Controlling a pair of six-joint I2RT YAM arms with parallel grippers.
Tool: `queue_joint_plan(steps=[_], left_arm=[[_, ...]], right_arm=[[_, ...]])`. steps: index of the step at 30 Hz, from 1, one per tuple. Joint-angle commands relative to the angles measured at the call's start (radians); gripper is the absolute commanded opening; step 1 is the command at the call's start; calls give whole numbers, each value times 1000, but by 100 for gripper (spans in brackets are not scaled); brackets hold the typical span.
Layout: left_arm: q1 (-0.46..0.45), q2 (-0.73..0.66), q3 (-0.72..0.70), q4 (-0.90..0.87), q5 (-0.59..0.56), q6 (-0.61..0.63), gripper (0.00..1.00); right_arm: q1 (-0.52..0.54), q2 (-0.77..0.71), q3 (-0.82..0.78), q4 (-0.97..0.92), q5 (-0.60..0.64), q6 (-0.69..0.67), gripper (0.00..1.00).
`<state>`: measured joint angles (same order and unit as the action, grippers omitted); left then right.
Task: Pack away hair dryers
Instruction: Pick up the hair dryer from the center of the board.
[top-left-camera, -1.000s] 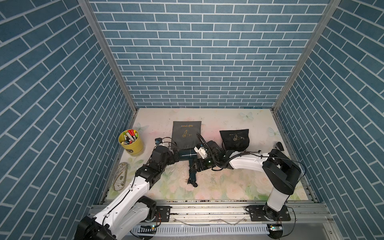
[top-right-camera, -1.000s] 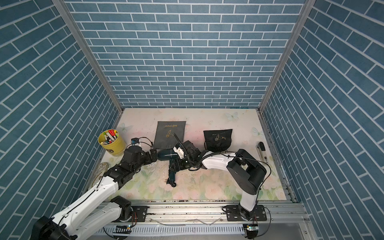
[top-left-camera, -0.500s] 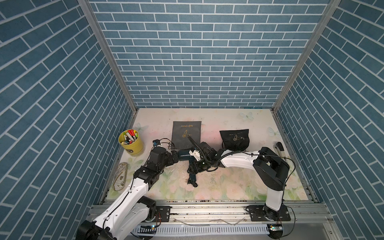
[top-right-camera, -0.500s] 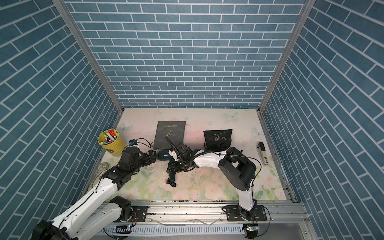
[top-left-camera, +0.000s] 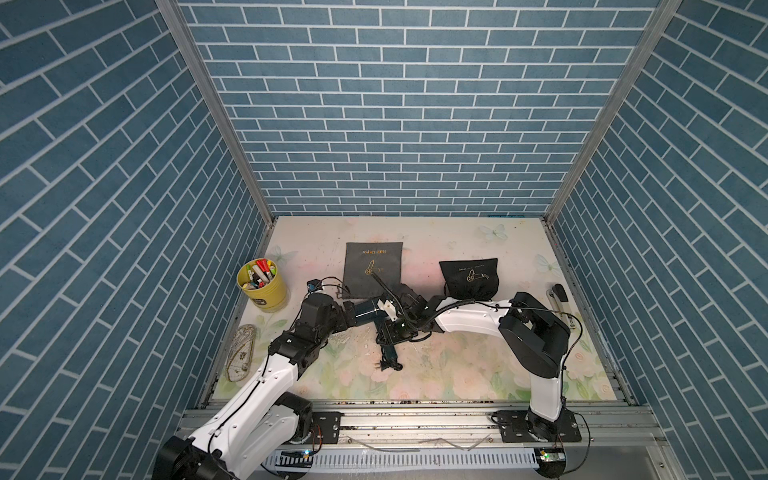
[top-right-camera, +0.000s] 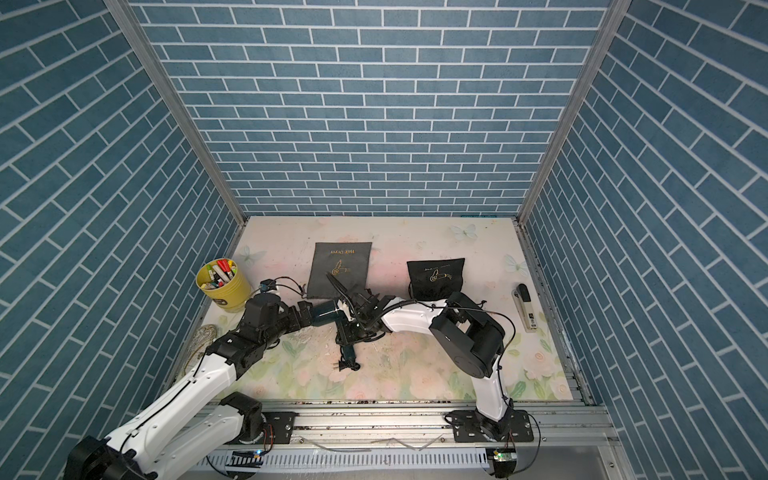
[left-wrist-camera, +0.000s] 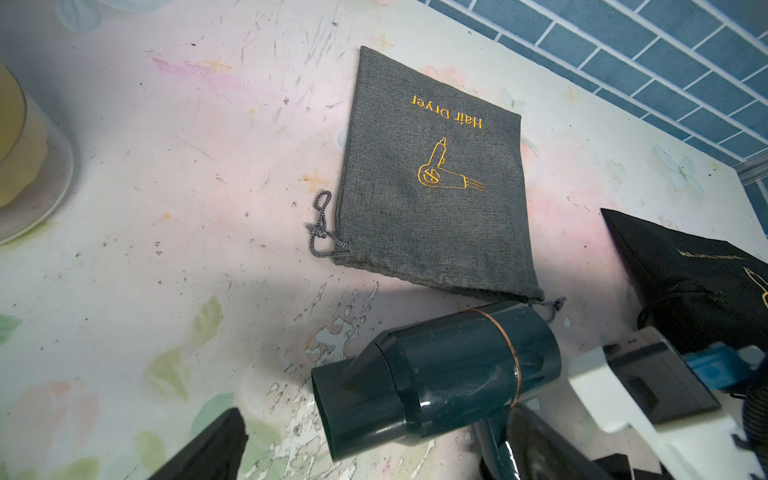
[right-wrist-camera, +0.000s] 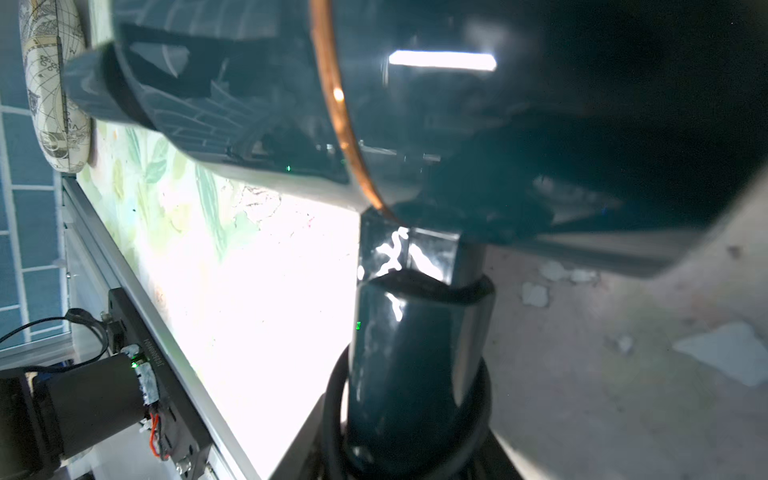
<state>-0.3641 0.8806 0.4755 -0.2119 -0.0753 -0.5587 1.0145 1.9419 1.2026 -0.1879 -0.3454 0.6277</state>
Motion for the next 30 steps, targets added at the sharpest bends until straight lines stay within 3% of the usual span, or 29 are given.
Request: queue_joint_plan(steps=[1, 6, 11, 23, 26, 30], left_arm=[[8, 11, 4, -4, 8, 28, 100], [8, 37, 32, 15, 24, 64, 99], [7, 72, 68, 75, 88, 129, 100], [5, 320, 214, 238, 514, 288, 100], [-1, 399, 247, 286, 653, 296, 95], [-33, 486, 305, 296, 755, 345, 93]], right_arm=[[-6, -60, -44, -26, 86, -32, 17], [-31, -142, -105, 14, 112, -63, 11], [-48, -229, -159, 6, 143, -203, 11], [-197, -479, -298, -45, 144, -483, 3], [-214, -521, -324, -47, 117, -533, 2], [-230, -568, -337, -83, 90, -603, 2]])
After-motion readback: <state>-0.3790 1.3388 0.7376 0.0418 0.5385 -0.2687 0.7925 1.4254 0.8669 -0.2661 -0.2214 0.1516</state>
